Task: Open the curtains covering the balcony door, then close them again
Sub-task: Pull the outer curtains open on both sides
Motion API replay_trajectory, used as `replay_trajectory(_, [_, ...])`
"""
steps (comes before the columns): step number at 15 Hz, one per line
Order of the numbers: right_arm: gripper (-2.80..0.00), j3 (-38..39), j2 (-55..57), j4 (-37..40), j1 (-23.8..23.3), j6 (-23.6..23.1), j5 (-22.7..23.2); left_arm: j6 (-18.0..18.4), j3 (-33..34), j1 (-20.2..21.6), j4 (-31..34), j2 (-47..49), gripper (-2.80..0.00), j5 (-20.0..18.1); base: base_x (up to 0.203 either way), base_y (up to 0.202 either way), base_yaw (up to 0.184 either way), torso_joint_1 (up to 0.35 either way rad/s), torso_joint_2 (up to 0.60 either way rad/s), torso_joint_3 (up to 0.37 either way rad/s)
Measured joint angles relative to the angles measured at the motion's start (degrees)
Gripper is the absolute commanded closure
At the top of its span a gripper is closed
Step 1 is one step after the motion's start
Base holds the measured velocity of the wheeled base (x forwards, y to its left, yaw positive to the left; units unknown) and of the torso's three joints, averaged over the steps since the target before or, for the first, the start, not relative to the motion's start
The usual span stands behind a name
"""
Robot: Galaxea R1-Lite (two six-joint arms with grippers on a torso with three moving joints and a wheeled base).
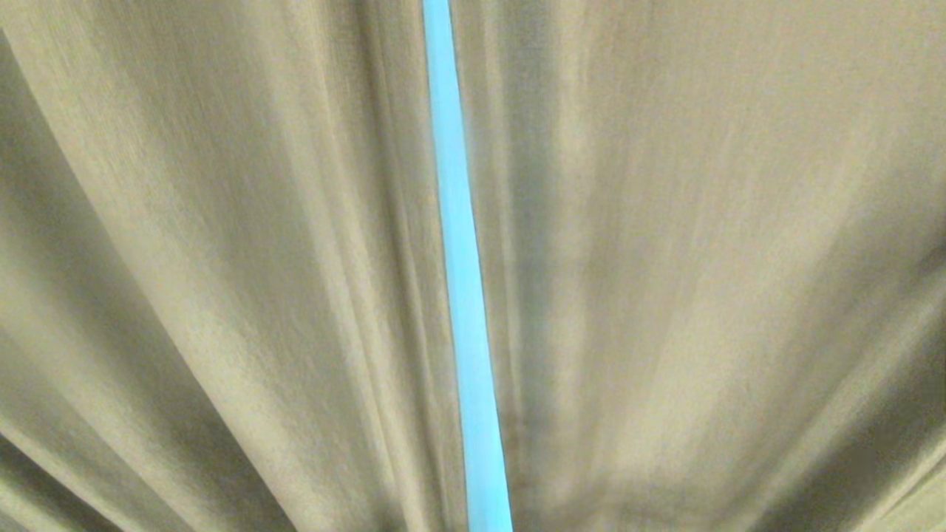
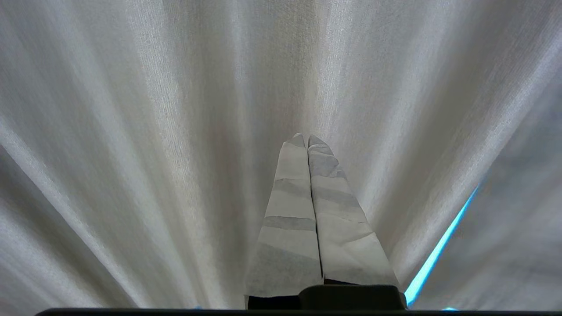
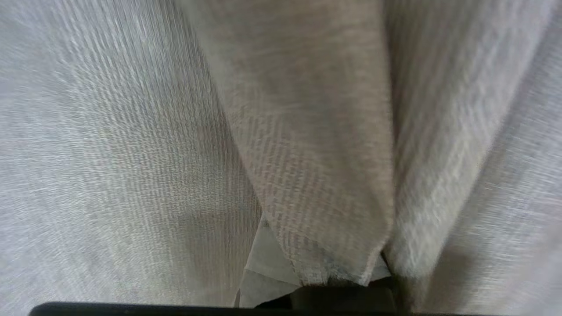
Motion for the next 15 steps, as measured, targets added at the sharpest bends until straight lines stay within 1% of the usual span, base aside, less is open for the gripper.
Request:
replay_trajectory(10, [0.00, -0.6, 2.7, -0.5, -8.5, 1.5, 0.0, 0.0, 0.0, 0.0, 0.0, 0.0, 0.00, 0.0, 0.000, 0.000, 0.000, 0.000, 0.00, 0.000])
replay_trajectory(15, [0.00, -0.5, 3.4, -1.1, -10.6, 1.5, 0.0, 0.0, 0.0, 0.0, 0.0, 0.0, 0.00, 0.0, 0.000, 0.000, 0.000, 0.000, 0.00, 0.000])
